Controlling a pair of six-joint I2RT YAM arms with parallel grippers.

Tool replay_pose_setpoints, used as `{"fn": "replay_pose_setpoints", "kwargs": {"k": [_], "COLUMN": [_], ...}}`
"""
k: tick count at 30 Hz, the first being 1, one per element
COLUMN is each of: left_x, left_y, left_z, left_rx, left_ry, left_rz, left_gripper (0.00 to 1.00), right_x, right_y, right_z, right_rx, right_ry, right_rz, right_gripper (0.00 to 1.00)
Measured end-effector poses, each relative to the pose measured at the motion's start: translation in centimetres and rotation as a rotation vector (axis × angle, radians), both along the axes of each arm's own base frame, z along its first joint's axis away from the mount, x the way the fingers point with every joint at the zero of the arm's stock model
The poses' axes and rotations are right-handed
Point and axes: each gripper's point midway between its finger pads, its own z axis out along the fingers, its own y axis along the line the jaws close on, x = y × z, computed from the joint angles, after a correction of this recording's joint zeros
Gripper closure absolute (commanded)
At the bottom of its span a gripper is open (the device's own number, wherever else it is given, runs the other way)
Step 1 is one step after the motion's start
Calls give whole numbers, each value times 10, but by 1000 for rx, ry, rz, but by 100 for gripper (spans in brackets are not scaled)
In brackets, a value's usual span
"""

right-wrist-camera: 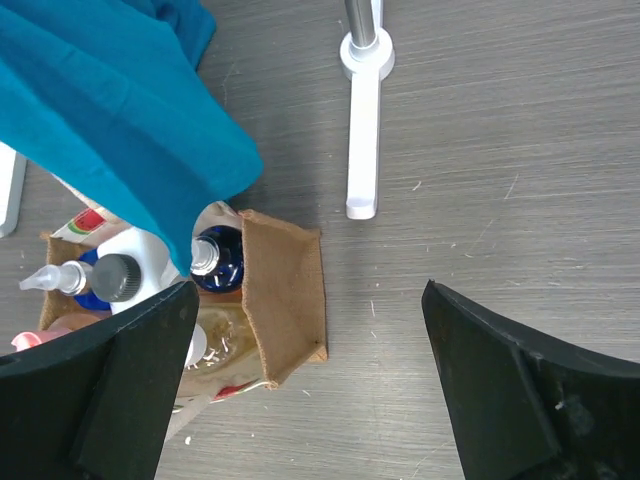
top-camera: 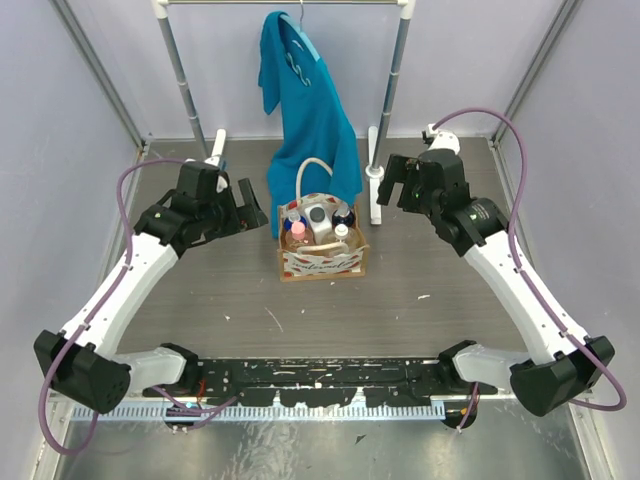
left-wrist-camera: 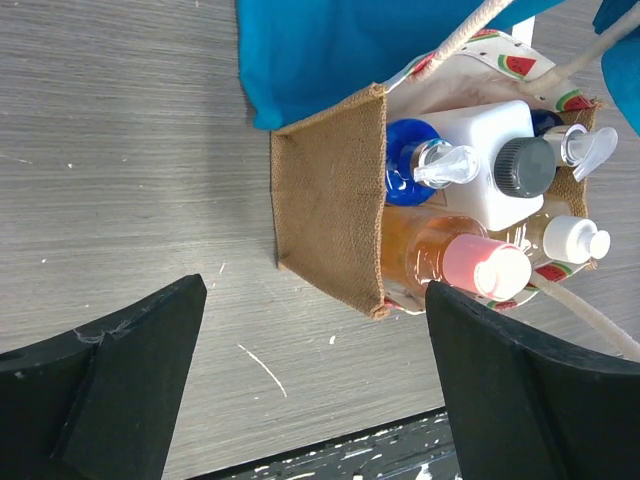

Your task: Take the personal care products out of the canvas bag

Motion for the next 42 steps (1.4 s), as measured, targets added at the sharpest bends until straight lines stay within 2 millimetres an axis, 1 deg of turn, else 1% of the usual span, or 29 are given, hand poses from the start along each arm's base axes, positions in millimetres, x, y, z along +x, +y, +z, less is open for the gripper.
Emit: {"fn": "replay_pose_setpoints", "kwargs": {"k": [2, 5, 9, 10, 12, 15, 17, 20, 24, 27, 30, 33, 38, 42], "left_x": [-3, -5, -8, -8, -9, -10, -11, -11, -10, -9, -14, -20, -18, -16], "left_y": [2, 3, 2, 2, 1, 3, 4, 4, 1, -2, 0, 2, 2, 0], "left_z": [2, 4, 2, 2, 1, 1, 1, 2, -2, -12, -30, -40, -39, -40], "left_rx": [3, 3, 2, 1, 1, 8, 12, 10, 10, 18, 27, 34, 28, 27], "left_ry": [0, 0, 15, 18, 24, 27, 27, 26, 38, 56, 81, 98, 82, 84], "left_rz": [3, 2, -4, -7, -10, -5, -2, -2, -11, -17, -16, -10, -9, -14], "left_gripper": [1, 1, 1, 1, 1, 0, 2, 5, 7, 6, 5, 4, 4, 4], "right_x": [1, 2, 4, 2, -3, -8, -10, -11, -11, -11, -12, -12, -11, -8], "right_y": [1, 11, 29, 33, 35, 35, 36, 39, 44, 49, 51, 51, 52, 54], "right_z": [3, -5, -30, -40, -53, -65, -69, -70, -78, -87, -94, -96, -96, -99], "right_rx": [11, 31, 53, 56, 51, 42, 40, 48, 55, 62, 65, 63, 63, 62], "right_ry": [-4, 29, 107, 131, 166, 194, 205, 211, 239, 270, 292, 297, 291, 291], "right_rz": [8, 57, 139, 159, 183, 201, 210, 229, 247, 265, 275, 275, 282, 286], "right_gripper": [0, 0, 0, 0, 0, 0, 0, 0, 4, 5, 6, 6, 13, 16]}}
